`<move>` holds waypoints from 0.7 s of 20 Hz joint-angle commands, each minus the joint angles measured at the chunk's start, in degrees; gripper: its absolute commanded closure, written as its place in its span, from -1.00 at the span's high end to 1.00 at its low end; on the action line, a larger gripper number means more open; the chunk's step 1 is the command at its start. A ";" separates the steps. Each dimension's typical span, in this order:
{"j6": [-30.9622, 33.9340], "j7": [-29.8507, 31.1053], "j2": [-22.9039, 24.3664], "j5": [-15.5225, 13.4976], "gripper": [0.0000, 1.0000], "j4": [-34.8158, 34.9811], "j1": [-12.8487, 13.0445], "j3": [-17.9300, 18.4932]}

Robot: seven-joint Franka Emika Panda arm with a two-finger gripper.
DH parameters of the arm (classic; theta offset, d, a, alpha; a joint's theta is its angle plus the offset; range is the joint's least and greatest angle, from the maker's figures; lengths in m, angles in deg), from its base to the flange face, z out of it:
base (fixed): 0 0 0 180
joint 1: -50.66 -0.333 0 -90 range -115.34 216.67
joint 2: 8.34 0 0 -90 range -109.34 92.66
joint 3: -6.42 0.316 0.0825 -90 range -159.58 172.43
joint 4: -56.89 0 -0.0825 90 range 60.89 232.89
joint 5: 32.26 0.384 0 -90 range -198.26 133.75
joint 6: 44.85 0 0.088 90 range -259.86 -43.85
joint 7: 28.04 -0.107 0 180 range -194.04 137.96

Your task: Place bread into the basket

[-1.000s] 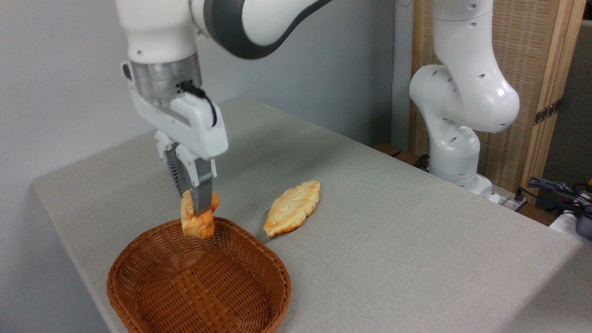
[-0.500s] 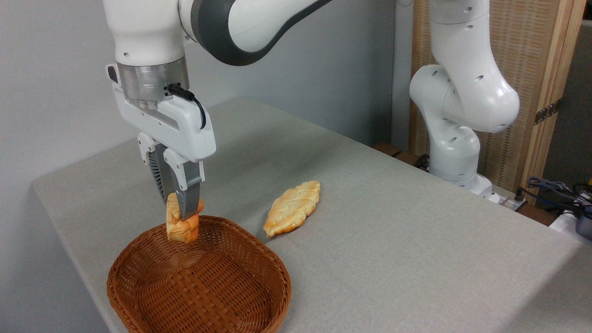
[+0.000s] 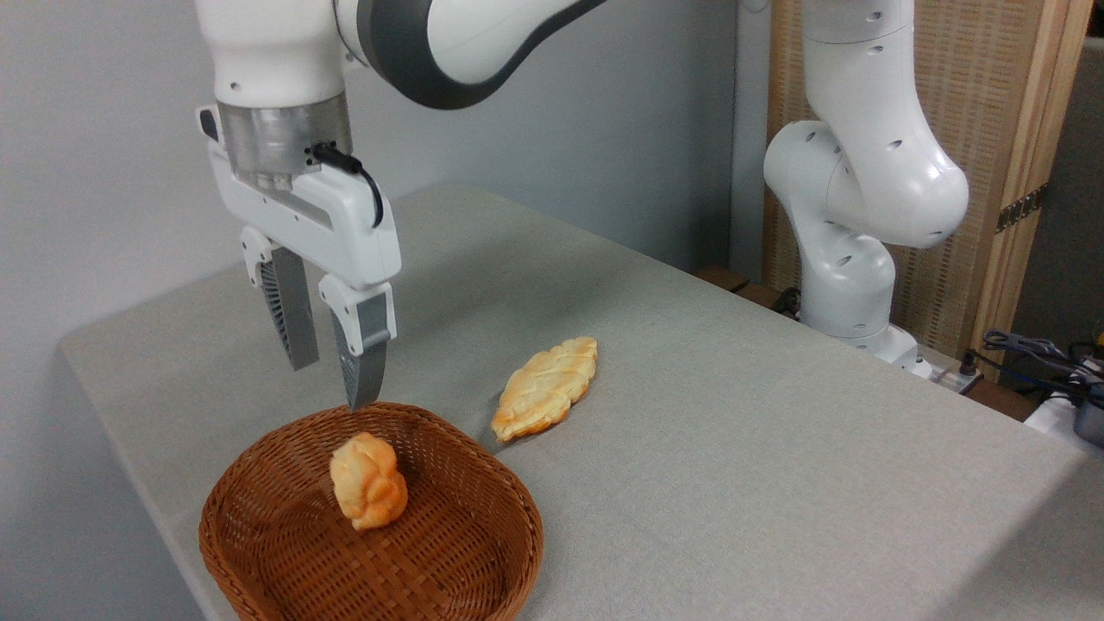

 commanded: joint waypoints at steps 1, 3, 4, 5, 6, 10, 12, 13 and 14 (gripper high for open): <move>6.95 0.14 5.39 -1.96 1.00 0.16 0.11 -0.12; 10.03 -1.09 7.32 -2.50 1.00 0.60 -0.50 -3.00; 10.74 -1.09 8.03 -2.50 1.00 1.12 -0.94 -4.32; 10.92 -1.09 8.73 -2.42 1.00 1.91 -0.94 -5.21; 10.93 -1.09 9.26 -2.41 1.00 2.70 -0.94 -5.56; 10.93 -1.27 9.44 -1.98 1.00 2.71 -0.85 -3.04; 10.93 -1.44 9.44 -1.98 1.00 2.36 0.98 1.45; 10.93 -2.14 9.44 -2.06 1.00 2.10 1.60 3.12; 10.93 -3.45 9.36 -1.98 1.00 2.01 1.96 4.27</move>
